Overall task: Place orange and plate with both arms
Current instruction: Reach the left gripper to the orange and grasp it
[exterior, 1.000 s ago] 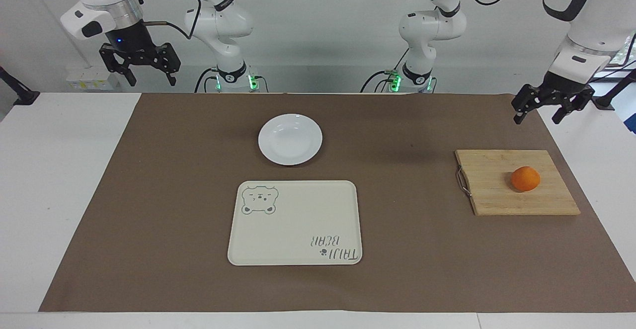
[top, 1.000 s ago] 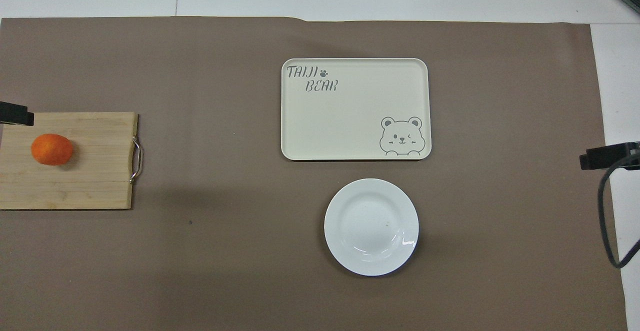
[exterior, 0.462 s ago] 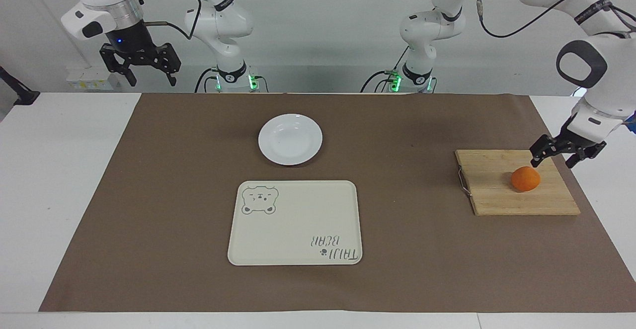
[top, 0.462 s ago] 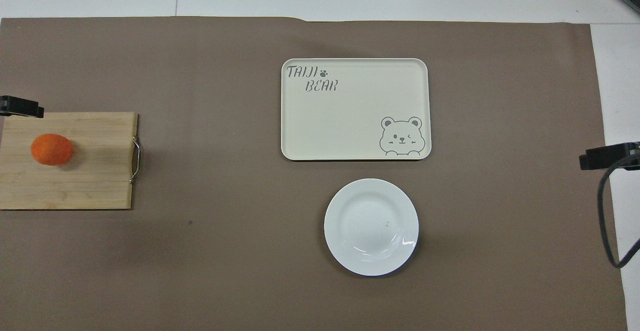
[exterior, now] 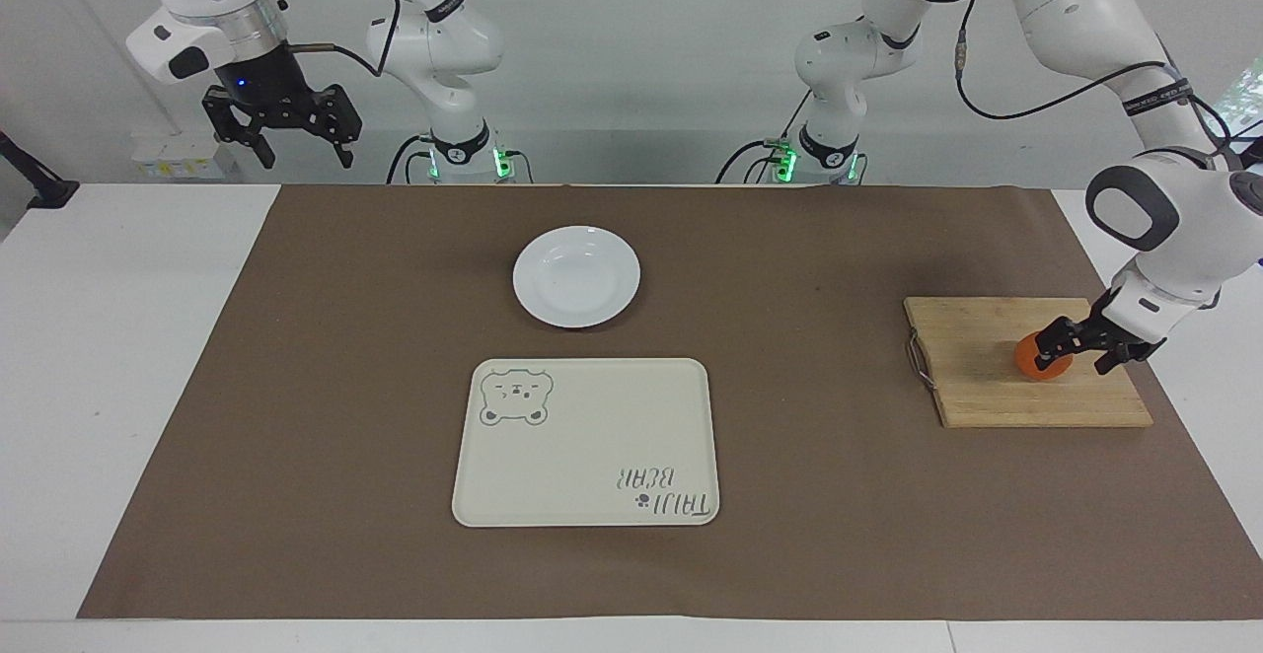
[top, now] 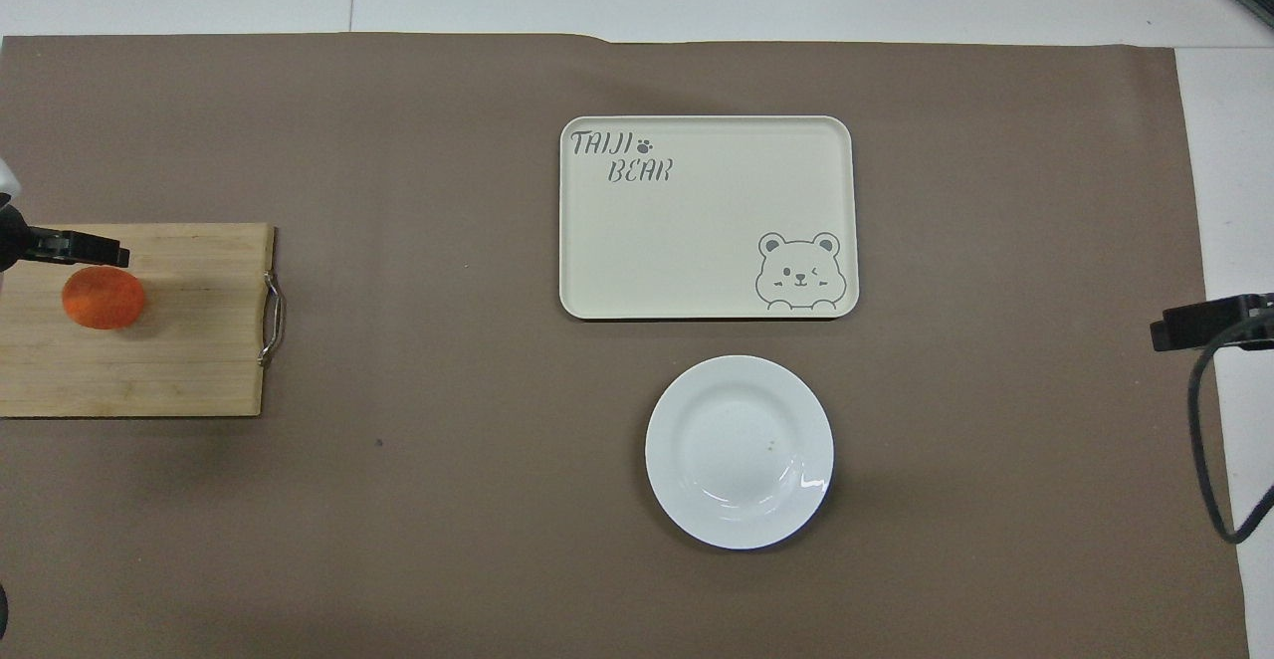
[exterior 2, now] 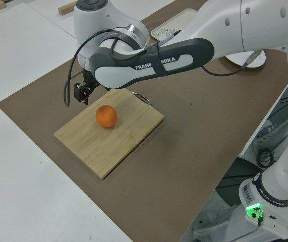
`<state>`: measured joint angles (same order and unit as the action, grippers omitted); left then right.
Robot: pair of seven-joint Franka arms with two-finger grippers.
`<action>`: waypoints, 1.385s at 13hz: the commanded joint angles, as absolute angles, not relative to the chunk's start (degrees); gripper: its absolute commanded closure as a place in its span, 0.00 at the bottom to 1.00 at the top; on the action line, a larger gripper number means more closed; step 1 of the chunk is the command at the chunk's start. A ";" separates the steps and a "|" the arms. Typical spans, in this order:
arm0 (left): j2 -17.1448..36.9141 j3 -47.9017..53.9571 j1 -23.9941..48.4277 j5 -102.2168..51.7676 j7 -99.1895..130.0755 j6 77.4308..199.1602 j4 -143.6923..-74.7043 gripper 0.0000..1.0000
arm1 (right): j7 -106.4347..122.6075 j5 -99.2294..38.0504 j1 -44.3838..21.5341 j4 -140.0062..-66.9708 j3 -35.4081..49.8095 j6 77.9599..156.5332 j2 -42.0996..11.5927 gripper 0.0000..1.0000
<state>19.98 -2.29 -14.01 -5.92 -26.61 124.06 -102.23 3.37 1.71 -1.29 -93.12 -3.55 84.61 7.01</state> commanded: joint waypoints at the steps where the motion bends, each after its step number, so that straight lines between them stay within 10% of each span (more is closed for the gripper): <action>1: 18.81 -1.93 -15.20 -6.77 -29.87 126.73 -106.86 0.00 | 1.76 1.24 -0.97 -93.87 -3.25 83.67 7.82 0.00; 4: 18.37 -1.93 -16.52 -6.77 -31.12 129.55 -110.39 0.00 | 1.67 0.44 -0.88 -93.87 -3.25 83.41 7.91 0.00; 6: 18.63 -1.93 -16.35 -7.03 -30.94 130.34 -109.87 0.65 | 2.20 0.53 -0.79 -93.96 -3.34 83.67 7.91 0.00; 8: 18.29 -1.93 -15.65 -7.03 -30.85 132.01 -109.78 1.00 | 2.28 0.44 -0.09 -93.78 -3.60 83.67 7.82 0.00; 18: 11.95 -1.67 9.55 -6.94 -9.11 129.73 -110.13 1.00 | 2.20 0.44 -0.88 -93.96 -3.34 85.08 8.35 0.00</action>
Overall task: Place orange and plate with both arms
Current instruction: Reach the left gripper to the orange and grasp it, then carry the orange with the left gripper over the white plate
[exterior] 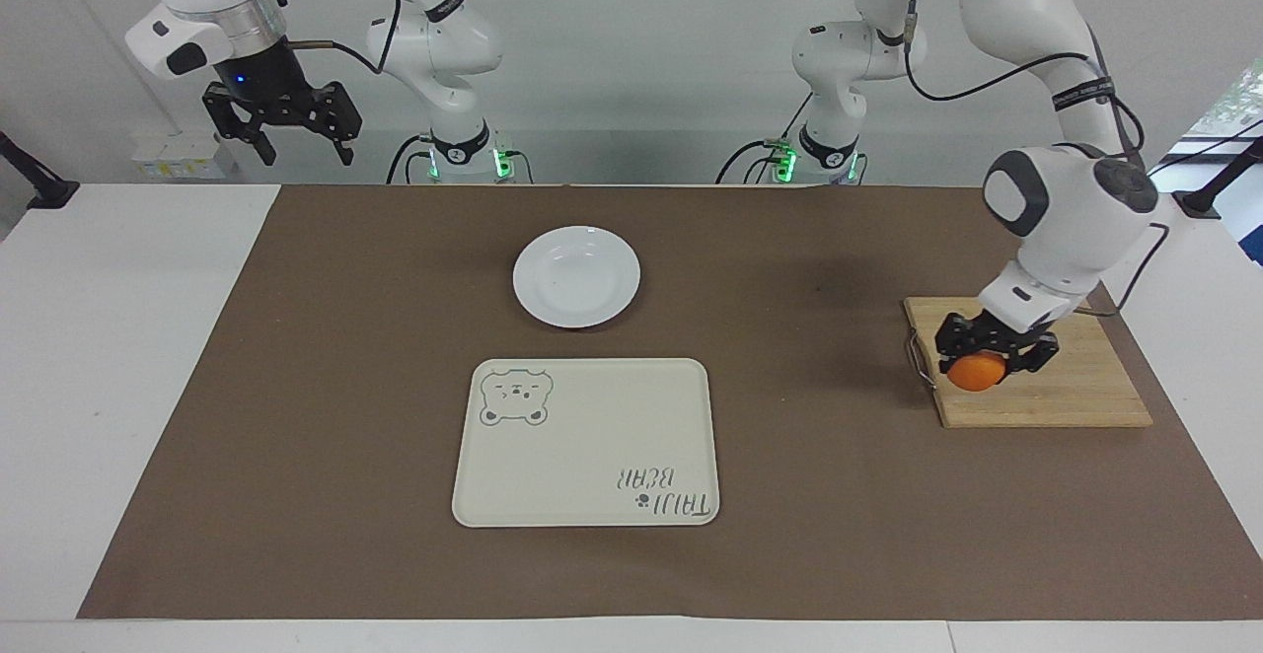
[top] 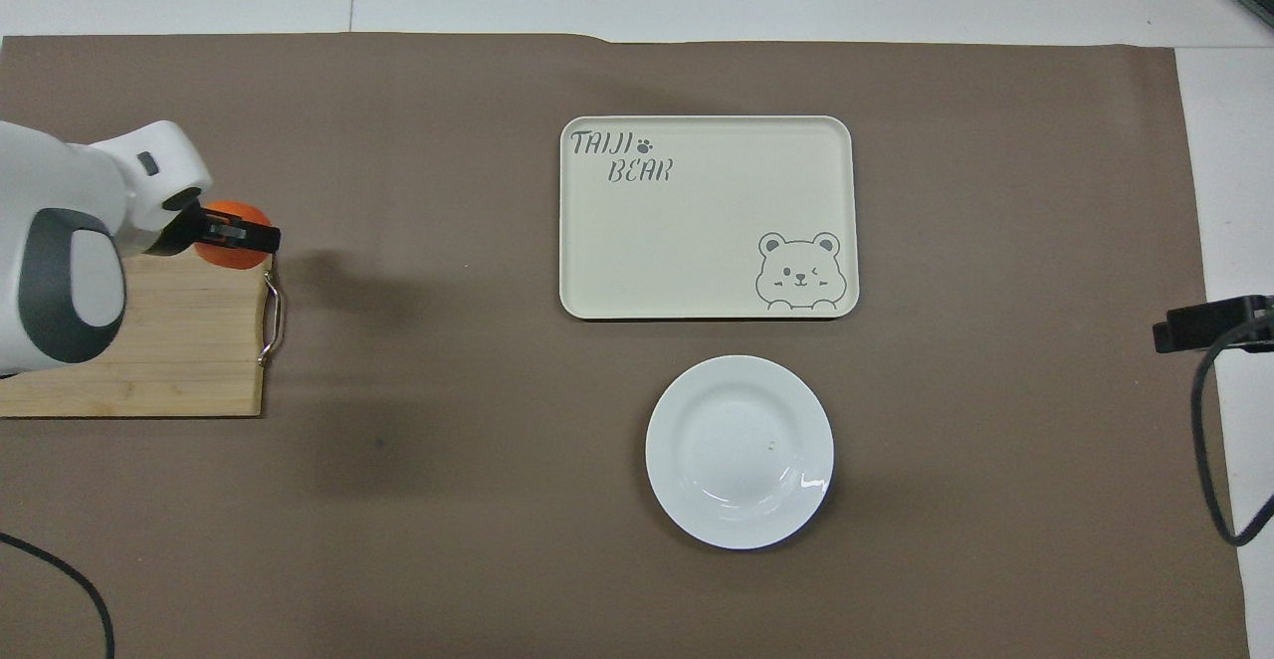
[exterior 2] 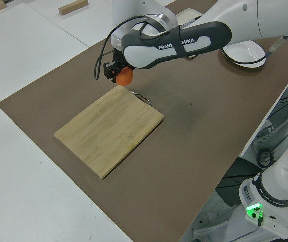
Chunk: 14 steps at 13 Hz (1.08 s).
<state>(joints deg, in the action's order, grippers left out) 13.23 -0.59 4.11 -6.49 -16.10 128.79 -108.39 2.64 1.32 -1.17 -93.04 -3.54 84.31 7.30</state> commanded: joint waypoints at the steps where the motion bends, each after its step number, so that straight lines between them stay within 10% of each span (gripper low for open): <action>1: 11.87 -1.76 13.06 -6.94 -4.18 129.81 -110.21 1.00 | 2.28 0.44 -0.79 -93.96 -3.34 85.08 8.35 0.00; 14: 12.65 -0.36 45.16 -8.69 28.64 138.96 -110.21 1.00 | -0.51 0.53 -0.09 -88.94 -3.34 83.41 4.57 0.00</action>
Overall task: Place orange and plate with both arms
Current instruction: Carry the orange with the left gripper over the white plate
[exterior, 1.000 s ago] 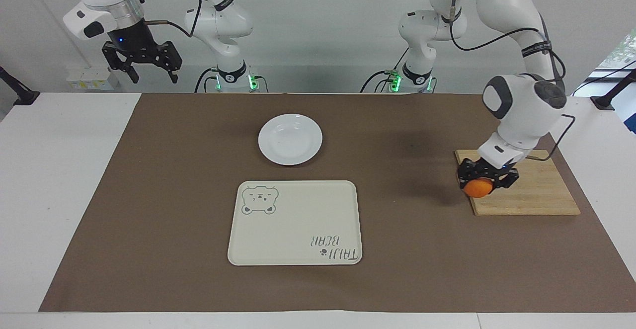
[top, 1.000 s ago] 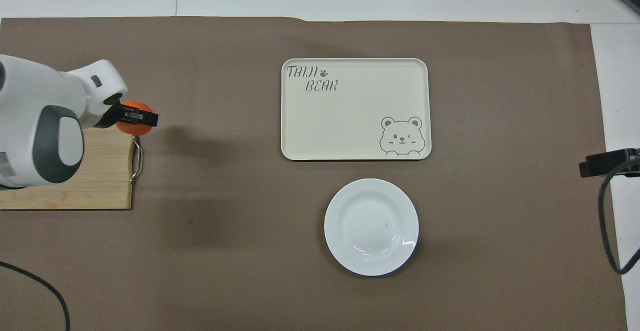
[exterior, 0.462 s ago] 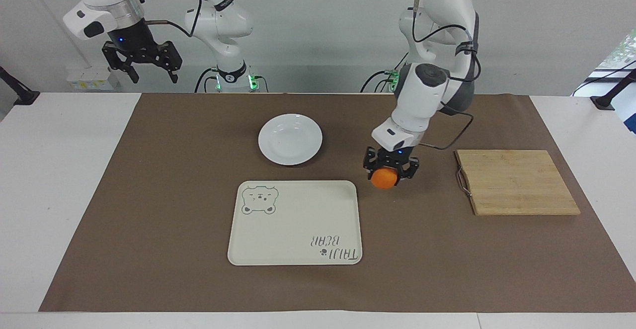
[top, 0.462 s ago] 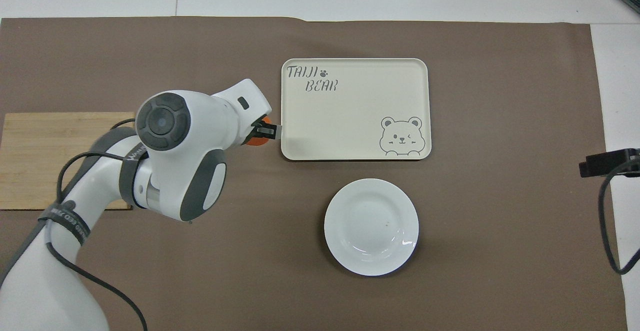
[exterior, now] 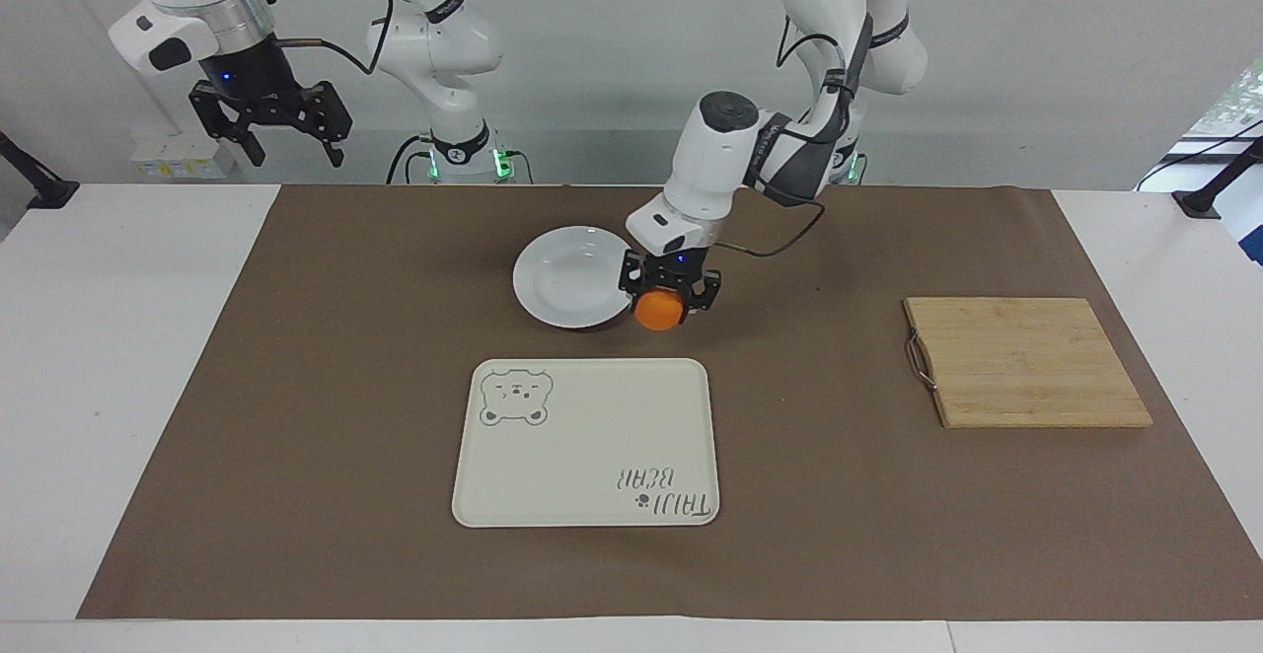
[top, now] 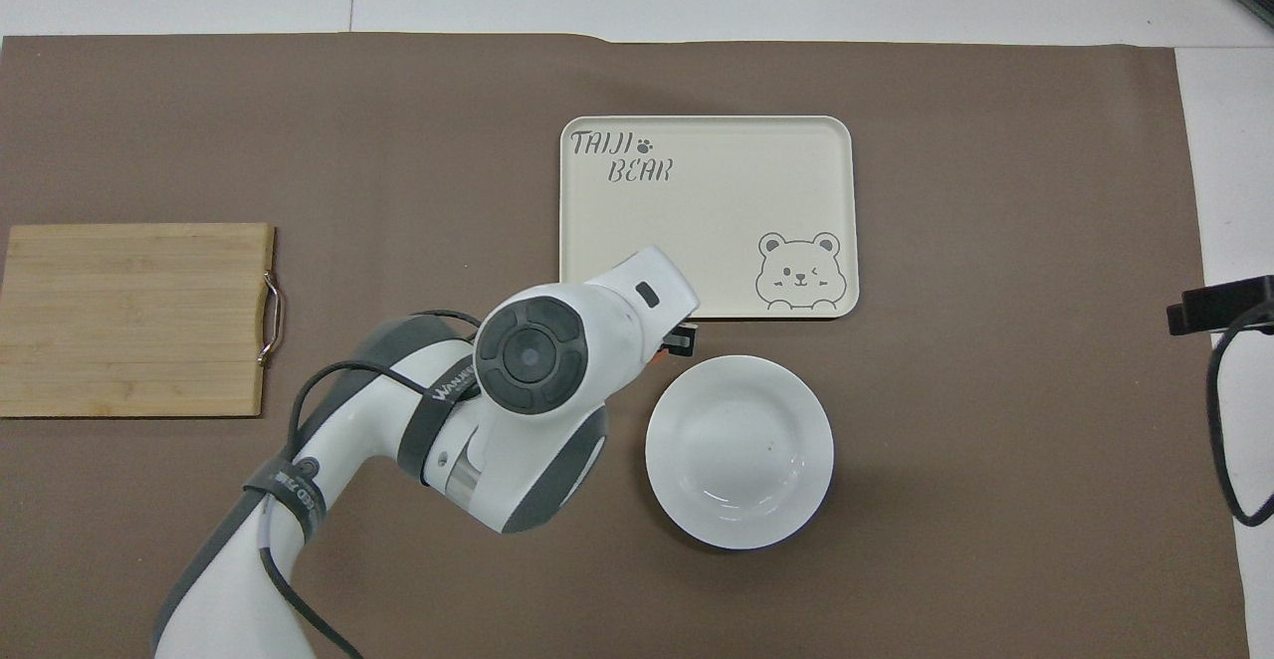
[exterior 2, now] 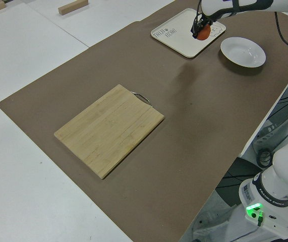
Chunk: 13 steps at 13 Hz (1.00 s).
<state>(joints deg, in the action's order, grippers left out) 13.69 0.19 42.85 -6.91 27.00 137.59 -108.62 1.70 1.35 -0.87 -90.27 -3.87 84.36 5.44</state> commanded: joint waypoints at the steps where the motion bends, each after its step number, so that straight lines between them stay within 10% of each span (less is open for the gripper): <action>1: 13.44 0.08 47.26 -9.31 29.09 139.13 -110.39 1.00 | -1.83 0.53 -0.26 -89.29 -3.34 83.58 4.66 0.00; 5: 18.88 0.18 51.24 -9.67 34.09 144.91 -110.30 0.89 | -1.85 0.35 -0.18 -91.49 -3.34 84.90 5.88 0.00; 7: 19.69 0.26 51.42 -9.67 34.37 145.90 -110.39 0.61 | -1.76 0.35 -0.26 -91.85 -3.34 85.43 5.98 0.00; 9: 19.77 0.26 51.42 -9.67 34.37 145.73 -110.39 0.06 | -1.76 0.35 -0.26 -91.93 -3.34 85.52 5.98 0.00; 13: 19.25 0.18 51.33 -9.67 33.05 142.75 -110.30 0.00 | -1.67 0.26 -0.26 -92.28 -3.34 85.43 6.06 0.00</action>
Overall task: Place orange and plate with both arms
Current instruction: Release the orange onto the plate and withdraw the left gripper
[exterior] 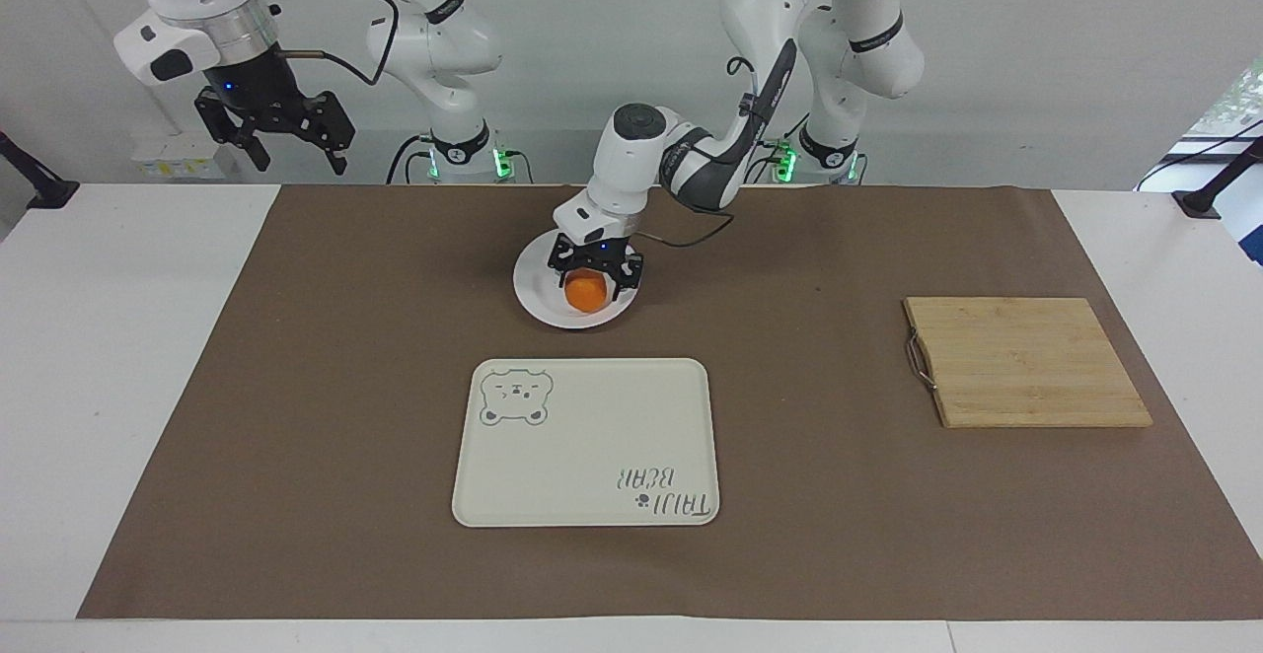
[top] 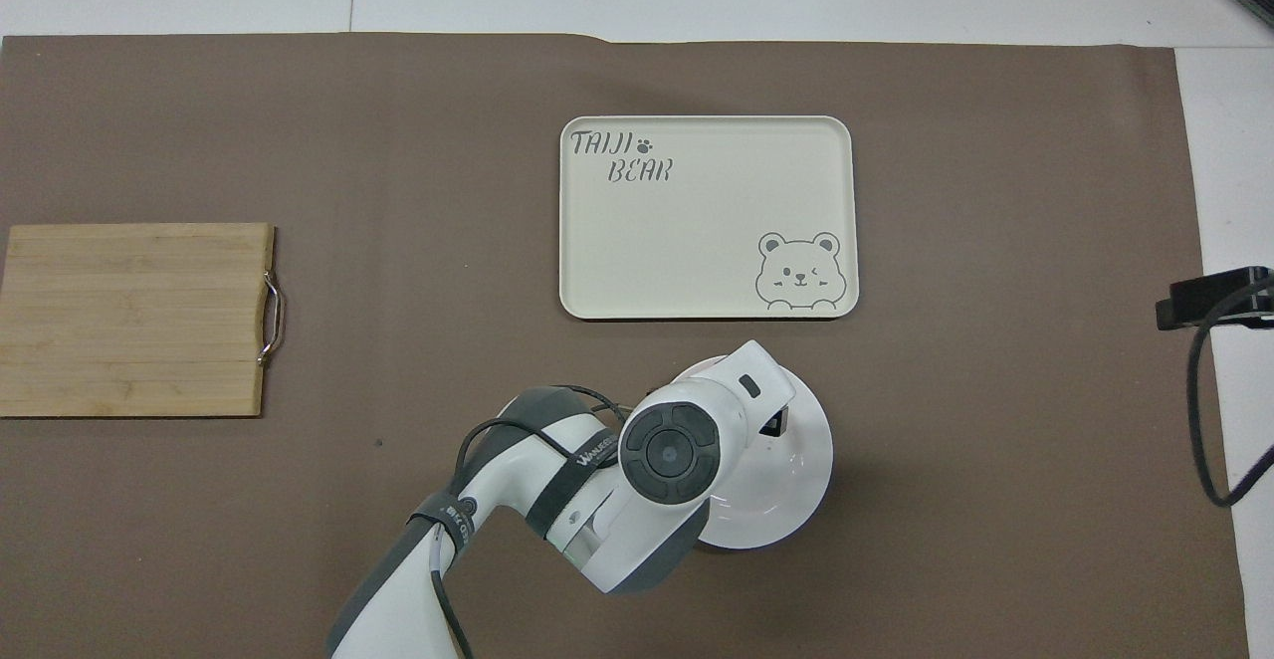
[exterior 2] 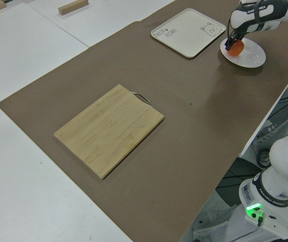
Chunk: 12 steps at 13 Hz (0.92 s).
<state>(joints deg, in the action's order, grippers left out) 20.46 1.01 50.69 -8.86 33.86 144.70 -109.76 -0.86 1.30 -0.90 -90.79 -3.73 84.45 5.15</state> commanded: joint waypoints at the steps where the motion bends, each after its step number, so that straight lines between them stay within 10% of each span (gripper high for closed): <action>1: 18.46 0.09 50.81 -9.67 33.05 140.91 -109.95 0.00 | -1.67 -0.35 -0.26 -92.29 -3.43 85.52 6.06 0.00; 7: 6.44 -0.53 40.89 -7.83 29.73 120.54 -110.12 0.00 | -1.67 -5.34 -0.09 -96.40 -3.87 86.21 6.94 0.00; 12: -0.78 -0.53 23.24 -5.64 14.44 114.35 -110.39 0.00 | -0.18 -11.42 -1.58 -110.35 -3.43 102.00 6.42 0.00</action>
<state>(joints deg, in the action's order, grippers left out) 2.36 -1.29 29.24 -7.48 19.27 116.19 -108.78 -0.85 -9.16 -1.19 -102.27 -4.01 94.92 5.26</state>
